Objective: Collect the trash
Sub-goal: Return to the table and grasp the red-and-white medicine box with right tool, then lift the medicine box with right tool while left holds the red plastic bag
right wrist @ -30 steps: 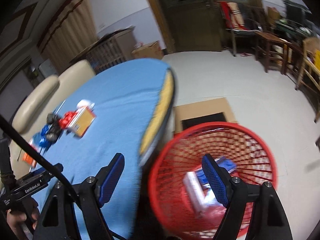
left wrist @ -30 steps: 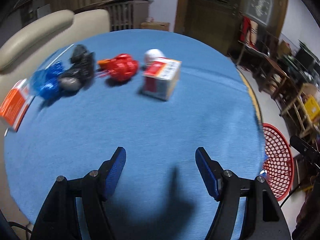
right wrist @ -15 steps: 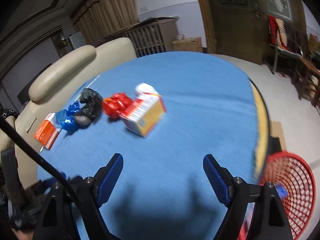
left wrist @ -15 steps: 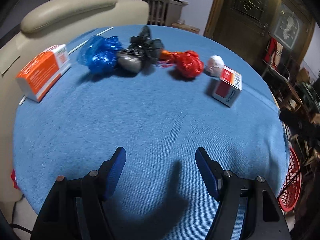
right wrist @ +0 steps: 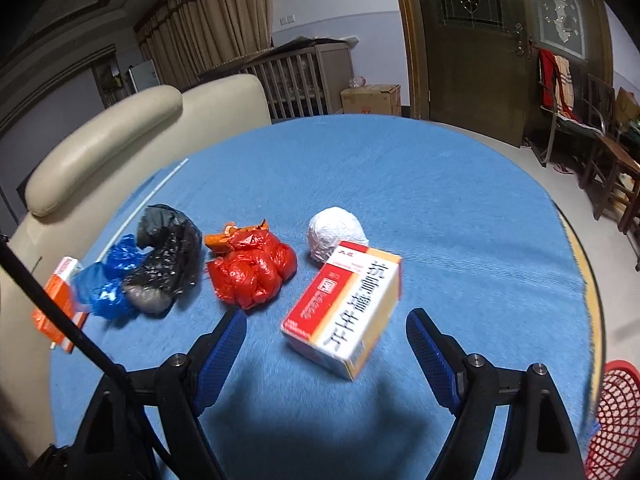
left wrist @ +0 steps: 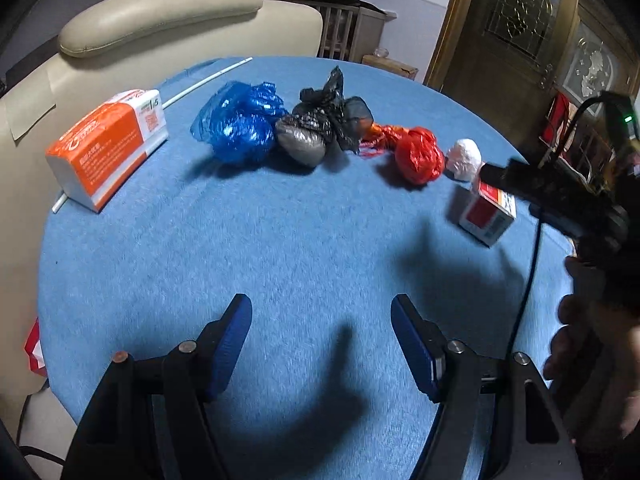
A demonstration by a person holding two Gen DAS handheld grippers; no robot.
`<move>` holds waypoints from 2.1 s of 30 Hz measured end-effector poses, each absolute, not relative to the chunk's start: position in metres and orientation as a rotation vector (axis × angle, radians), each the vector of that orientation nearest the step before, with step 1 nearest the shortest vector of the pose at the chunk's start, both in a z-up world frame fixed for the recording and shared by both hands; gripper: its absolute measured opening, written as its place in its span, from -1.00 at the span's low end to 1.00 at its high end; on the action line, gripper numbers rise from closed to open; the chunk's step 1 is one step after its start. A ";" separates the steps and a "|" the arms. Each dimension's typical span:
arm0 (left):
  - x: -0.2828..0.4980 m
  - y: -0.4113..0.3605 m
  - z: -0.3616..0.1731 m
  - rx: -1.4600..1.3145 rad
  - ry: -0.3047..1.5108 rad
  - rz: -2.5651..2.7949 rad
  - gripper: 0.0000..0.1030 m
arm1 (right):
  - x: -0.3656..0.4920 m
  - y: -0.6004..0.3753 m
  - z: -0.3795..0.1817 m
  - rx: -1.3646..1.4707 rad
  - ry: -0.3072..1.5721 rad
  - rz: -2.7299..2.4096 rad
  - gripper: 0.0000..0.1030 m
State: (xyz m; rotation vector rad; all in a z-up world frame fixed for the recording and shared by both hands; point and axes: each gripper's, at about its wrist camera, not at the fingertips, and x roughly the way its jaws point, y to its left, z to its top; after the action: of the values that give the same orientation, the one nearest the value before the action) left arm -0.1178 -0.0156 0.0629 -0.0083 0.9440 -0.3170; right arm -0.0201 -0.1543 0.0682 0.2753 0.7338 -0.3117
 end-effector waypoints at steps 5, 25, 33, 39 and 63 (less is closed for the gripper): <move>-0.104 -0.030 0.072 0.025 0.926 -0.327 0.41 | -0.005 -0.163 0.052 0.278 0.766 -0.317 0.63; 0.012 -0.162 0.056 0.188 0.938 -0.429 0.47 | -0.068 -0.213 0.041 0.400 0.763 -0.203 0.10; -0.016 -0.144 0.059 0.181 0.944 -0.444 -0.10 | -0.074 -0.215 0.045 0.400 0.755 -0.190 0.08; -0.053 -0.128 0.073 0.176 0.923 -0.427 -0.10 | -0.095 -0.208 0.061 0.387 0.715 -0.190 0.08; -0.158 -0.087 0.101 0.170 0.872 -0.408 -0.10 | -0.151 -0.188 0.034 0.268 0.844 -0.244 0.00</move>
State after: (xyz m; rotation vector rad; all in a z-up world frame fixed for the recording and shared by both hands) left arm -0.1579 -0.0873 0.1010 0.1698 0.8723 -0.4084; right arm -0.1510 -0.1877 0.0337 0.2684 0.8440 -0.2438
